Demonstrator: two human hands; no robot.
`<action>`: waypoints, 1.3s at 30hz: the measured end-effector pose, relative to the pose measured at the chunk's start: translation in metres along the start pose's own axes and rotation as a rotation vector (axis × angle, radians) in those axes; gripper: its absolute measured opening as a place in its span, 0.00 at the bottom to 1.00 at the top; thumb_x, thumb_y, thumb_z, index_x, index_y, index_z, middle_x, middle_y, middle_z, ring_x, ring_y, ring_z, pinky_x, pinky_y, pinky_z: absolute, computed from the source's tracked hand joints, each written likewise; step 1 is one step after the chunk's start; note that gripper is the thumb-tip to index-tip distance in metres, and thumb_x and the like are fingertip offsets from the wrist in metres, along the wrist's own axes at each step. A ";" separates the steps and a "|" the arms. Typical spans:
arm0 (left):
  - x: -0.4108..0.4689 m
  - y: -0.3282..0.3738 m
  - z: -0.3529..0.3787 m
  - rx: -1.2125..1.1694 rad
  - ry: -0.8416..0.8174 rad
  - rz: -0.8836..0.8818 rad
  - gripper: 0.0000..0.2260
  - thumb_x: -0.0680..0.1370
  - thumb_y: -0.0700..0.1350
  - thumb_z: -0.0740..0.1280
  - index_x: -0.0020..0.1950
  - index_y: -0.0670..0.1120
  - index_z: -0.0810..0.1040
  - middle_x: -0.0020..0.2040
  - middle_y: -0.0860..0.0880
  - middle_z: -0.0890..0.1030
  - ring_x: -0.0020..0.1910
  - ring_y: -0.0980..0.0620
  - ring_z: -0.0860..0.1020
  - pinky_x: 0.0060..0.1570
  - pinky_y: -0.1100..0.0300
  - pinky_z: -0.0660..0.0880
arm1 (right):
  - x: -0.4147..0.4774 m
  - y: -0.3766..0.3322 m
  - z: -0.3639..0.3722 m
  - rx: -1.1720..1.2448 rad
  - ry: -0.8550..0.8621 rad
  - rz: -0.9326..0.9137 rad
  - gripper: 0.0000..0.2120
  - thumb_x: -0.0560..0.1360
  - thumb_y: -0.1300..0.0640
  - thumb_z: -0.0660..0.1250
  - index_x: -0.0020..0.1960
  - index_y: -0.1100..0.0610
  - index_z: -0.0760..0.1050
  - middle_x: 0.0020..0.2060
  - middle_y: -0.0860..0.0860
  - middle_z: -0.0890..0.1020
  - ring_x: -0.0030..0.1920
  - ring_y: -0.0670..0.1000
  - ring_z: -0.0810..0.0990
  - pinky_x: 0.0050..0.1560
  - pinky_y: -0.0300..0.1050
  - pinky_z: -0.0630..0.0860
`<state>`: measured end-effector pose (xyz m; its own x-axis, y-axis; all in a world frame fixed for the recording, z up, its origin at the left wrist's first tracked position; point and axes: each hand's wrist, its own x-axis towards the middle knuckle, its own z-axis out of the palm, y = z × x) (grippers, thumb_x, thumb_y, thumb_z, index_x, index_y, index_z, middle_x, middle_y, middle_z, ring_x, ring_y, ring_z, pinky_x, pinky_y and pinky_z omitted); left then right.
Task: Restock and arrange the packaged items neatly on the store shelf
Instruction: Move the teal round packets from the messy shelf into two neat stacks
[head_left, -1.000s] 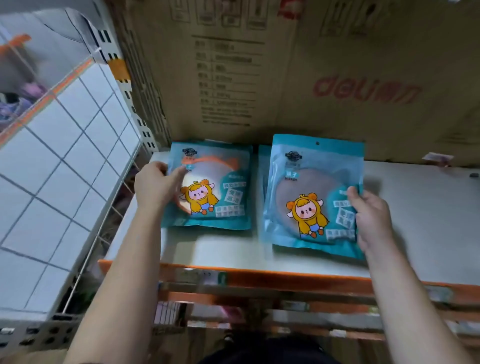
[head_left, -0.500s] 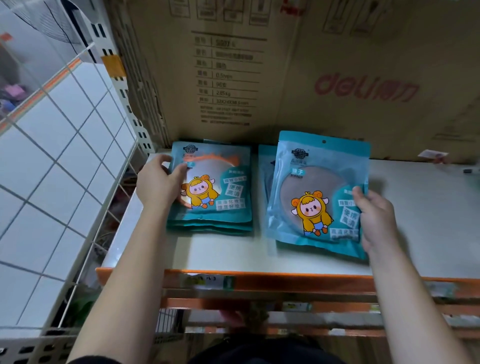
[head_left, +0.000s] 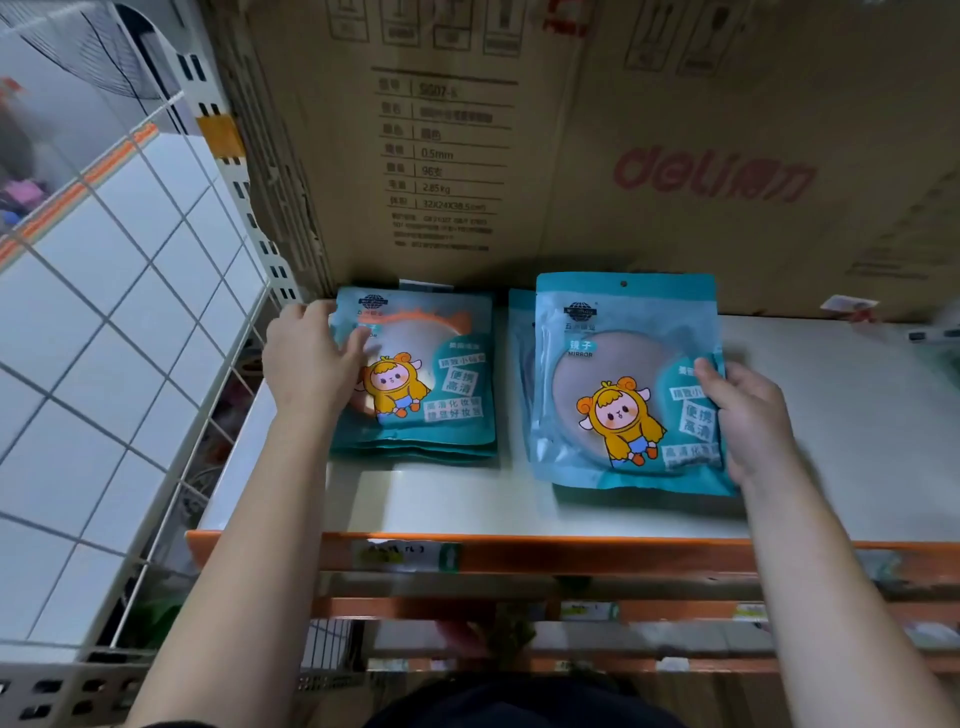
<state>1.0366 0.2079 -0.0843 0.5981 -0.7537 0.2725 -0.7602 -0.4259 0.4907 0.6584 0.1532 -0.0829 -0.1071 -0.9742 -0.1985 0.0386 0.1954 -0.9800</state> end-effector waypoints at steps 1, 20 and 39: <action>-0.006 0.005 -0.002 -0.004 0.001 0.065 0.19 0.77 0.53 0.67 0.64 0.44 0.77 0.59 0.41 0.77 0.60 0.41 0.73 0.54 0.48 0.70 | 0.003 -0.004 0.000 -0.015 -0.008 0.004 0.07 0.77 0.52 0.67 0.49 0.54 0.79 0.39 0.50 0.86 0.39 0.50 0.86 0.32 0.43 0.80; -0.108 0.038 0.019 -0.012 0.008 0.426 0.11 0.79 0.47 0.65 0.56 0.42 0.79 0.52 0.44 0.80 0.52 0.42 0.75 0.52 0.49 0.67 | 0.044 -0.028 0.021 -0.409 -0.143 0.099 0.10 0.71 0.63 0.74 0.50 0.57 0.77 0.42 0.55 0.85 0.38 0.52 0.86 0.35 0.48 0.83; -0.109 0.043 0.016 0.016 -0.056 0.392 0.11 0.80 0.48 0.64 0.57 0.43 0.80 0.54 0.45 0.80 0.54 0.43 0.75 0.56 0.48 0.66 | 0.039 0.001 0.009 -0.610 0.063 -0.025 0.16 0.73 0.47 0.72 0.54 0.54 0.73 0.46 0.50 0.81 0.39 0.46 0.83 0.31 0.42 0.78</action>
<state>0.9352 0.2637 -0.1064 0.2471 -0.8866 0.3911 -0.9324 -0.1076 0.3451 0.6637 0.1147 -0.0911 -0.1600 -0.9745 -0.1571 -0.5385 0.2196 -0.8135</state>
